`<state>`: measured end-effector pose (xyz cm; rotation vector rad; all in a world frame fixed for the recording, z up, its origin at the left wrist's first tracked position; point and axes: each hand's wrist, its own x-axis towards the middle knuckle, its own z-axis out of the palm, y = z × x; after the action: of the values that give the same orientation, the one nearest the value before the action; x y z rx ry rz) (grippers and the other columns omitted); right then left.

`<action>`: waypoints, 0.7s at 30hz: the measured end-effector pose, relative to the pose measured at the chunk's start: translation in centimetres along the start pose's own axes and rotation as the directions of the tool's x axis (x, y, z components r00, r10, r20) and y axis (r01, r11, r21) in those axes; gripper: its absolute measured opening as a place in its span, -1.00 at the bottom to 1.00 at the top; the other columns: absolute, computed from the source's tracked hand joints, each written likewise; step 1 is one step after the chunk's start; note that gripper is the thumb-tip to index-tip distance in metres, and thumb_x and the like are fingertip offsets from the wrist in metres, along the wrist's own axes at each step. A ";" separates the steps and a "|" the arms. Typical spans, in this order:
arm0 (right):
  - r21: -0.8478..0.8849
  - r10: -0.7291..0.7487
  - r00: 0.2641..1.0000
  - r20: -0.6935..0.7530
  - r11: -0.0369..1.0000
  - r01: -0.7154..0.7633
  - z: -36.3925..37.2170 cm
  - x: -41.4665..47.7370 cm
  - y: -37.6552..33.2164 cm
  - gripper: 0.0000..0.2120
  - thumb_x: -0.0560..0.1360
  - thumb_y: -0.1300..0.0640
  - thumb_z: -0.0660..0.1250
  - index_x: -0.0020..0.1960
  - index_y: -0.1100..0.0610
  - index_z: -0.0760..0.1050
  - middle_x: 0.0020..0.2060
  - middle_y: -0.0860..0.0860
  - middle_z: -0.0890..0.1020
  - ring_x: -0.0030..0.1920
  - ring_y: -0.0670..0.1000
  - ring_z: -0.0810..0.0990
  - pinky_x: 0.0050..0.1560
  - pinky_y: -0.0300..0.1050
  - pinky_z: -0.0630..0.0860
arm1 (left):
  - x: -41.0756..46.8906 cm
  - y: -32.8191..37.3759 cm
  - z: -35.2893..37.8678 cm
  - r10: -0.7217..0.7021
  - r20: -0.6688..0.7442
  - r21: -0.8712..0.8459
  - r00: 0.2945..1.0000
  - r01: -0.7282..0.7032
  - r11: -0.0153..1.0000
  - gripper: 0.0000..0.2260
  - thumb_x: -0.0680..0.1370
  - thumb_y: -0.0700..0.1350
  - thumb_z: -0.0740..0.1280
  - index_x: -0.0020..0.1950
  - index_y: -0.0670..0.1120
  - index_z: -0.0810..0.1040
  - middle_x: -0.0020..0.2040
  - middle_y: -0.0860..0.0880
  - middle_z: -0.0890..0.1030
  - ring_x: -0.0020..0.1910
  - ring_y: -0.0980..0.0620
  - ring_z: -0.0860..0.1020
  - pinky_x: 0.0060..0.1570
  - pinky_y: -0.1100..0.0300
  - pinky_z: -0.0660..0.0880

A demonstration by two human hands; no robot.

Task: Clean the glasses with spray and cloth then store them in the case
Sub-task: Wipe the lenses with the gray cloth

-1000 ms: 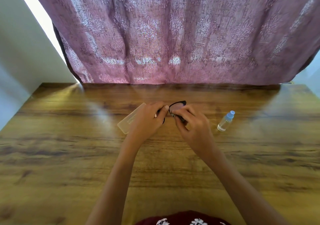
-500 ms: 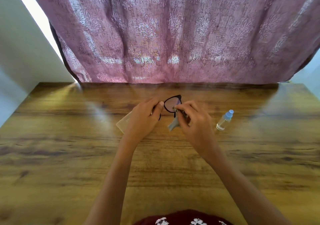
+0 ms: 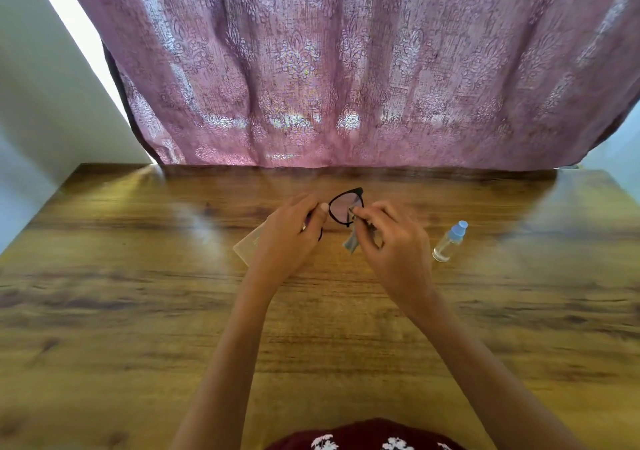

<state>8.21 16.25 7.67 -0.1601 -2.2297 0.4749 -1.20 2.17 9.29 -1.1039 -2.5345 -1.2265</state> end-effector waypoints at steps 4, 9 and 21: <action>0.023 -0.094 0.995 0.036 0.995 0.094 0.5 -0.4 -0.9 -0.85 0.53 0.17 0.35 0.01 0.20 0.65 -0.14 0.01 0.63 -0.14 -0.04 0.59 -0.12 -0.37 0.41 | -0.1 0.4 0.1 0.009 0.028 0.016 1.000 -0.009 1.000 -0.76 0.62 -0.12 0.20 -0.23 -0.17 0.45 -0.35 0.09 0.43 -0.32 0.12 0.35 -0.27 0.38 0.27; -0.008 -0.036 0.999 0.004 0.999 0.036 0.3 1.0 -0.7 -0.86 0.53 0.17 0.35 0.02 0.19 0.64 -0.12 0.00 0.62 -0.12 -0.04 0.58 -0.18 -0.32 0.43 | -0.1 0.4 0.0 0.037 0.016 0.004 0.999 -0.038 0.999 -0.77 0.62 -0.11 0.19 -0.23 -0.11 0.42 -0.32 0.11 0.45 -0.27 0.17 0.38 -0.25 0.45 0.27; -0.010 -0.118 0.993 0.017 0.993 0.118 0.7 0.1 -1.8 -0.87 0.53 0.18 0.35 0.01 0.19 0.64 -0.13 0.00 0.62 -0.14 -0.06 0.58 -0.17 -0.36 0.39 | 0.0 -0.1 -0.2 0.037 0.036 0.054 0.999 -0.039 0.998 -0.82 0.62 -0.12 0.21 -0.19 -0.06 0.44 -0.30 0.17 0.41 -0.30 0.22 0.38 -0.34 0.36 0.21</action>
<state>7.69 14.44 8.09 -0.0299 -2.2438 0.4004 -1.32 1.92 9.36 -1.1652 -2.5438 -1.1322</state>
